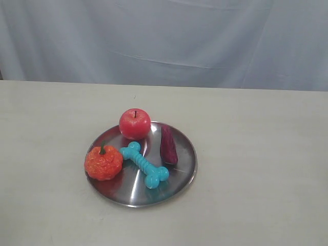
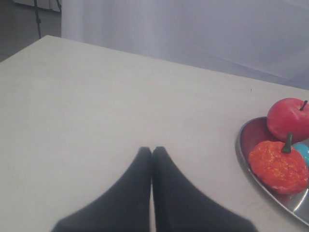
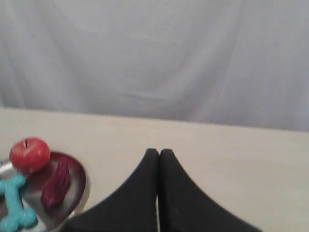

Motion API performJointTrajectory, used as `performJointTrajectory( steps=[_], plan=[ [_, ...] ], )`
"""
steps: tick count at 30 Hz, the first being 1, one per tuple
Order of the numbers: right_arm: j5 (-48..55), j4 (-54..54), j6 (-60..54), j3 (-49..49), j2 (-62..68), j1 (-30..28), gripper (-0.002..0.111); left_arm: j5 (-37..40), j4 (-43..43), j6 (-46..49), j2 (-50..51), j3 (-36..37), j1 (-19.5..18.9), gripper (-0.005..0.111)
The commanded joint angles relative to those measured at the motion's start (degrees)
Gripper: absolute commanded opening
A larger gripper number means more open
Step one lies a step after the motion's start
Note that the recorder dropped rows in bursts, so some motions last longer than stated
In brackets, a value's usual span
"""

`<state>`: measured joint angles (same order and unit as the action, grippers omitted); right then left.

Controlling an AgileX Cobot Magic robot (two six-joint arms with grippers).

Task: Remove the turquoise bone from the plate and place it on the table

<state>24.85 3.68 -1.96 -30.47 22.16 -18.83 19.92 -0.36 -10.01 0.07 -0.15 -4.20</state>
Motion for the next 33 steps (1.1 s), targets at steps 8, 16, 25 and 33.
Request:
performJointTrajectory(
  steps=[8,16,25,33],
  plan=[
    [25.77,-0.31,-4.52,-15.47,20.49,4.45,-0.001,-0.31,0.36,-0.11,-0.07,0.15,-0.26,0.000],
    [27.96,-0.85,-0.34,-23.15,37.39,12.85,-0.001,-0.31,0.36,-0.11,-0.07,0.15,-0.26,0.000],
    [28.19,-14.54,14.05,-42.41,57.06,31.75,-0.001,-0.31,0.36,-0.11,-0.07,0.15,-0.26,0.000],
    [25.35,-15.39,14.65,-52.85,74.69,38.46,-0.001,-0.31,0.36,-0.11,-0.07,0.15,-0.26,0.000]
  ],
)
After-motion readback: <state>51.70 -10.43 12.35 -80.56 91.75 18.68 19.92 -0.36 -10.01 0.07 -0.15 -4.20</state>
